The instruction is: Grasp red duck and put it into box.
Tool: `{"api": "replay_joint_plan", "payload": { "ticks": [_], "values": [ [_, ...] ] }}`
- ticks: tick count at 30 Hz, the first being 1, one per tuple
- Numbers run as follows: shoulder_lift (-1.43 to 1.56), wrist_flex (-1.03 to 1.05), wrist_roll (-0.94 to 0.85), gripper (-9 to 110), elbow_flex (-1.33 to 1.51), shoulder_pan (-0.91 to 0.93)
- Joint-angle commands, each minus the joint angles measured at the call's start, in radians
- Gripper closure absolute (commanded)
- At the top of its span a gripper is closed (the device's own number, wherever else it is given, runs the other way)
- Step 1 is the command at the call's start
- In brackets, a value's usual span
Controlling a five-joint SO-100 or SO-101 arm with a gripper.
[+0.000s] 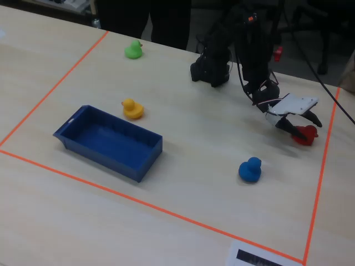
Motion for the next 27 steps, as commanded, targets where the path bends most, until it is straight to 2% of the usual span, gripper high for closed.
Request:
{"api": "replay_joint_plan", "payload": {
  "ticks": [1, 18, 27],
  "values": [
    [0.005, -0.003, 0.014, 79, -0.029, 0.003],
    [0.002, 0.0, 0.021, 80, 0.069, -0.069],
    [-0.064, 0.006, 0.018, 80, -0.002, -0.04]
  ]
}}
